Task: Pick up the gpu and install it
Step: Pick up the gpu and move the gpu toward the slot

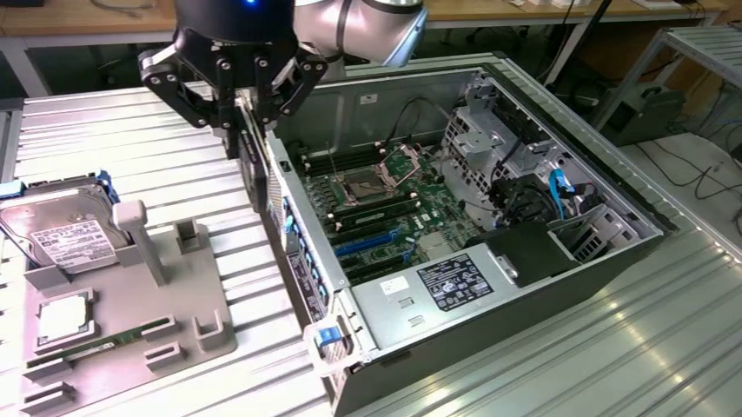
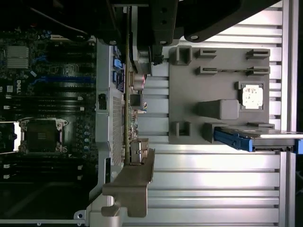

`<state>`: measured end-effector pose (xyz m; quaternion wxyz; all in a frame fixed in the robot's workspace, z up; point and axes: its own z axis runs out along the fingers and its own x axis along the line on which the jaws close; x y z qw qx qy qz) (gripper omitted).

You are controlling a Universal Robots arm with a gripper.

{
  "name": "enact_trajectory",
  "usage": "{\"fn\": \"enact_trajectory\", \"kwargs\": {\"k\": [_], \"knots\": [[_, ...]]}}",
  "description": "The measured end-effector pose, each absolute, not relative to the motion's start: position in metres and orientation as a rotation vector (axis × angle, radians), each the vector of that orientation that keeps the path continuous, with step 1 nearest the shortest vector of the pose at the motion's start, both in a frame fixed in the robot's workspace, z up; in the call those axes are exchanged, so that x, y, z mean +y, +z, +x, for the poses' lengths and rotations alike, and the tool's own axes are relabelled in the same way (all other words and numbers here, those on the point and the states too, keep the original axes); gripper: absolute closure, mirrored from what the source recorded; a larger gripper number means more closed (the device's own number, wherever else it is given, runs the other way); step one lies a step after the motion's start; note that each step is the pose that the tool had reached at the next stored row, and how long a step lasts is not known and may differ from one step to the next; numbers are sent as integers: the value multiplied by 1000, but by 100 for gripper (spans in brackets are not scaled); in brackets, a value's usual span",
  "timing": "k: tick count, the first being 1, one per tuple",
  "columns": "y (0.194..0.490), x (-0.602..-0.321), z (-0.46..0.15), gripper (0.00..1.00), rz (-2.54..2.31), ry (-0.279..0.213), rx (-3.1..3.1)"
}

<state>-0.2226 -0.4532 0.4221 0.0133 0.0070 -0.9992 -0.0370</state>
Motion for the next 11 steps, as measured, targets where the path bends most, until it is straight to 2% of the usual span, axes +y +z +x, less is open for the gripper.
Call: {"fn": "enact_trajectory", "kwargs": {"k": [11], "knots": [[422,-453,-185,72,22,-115,-3113]]}}
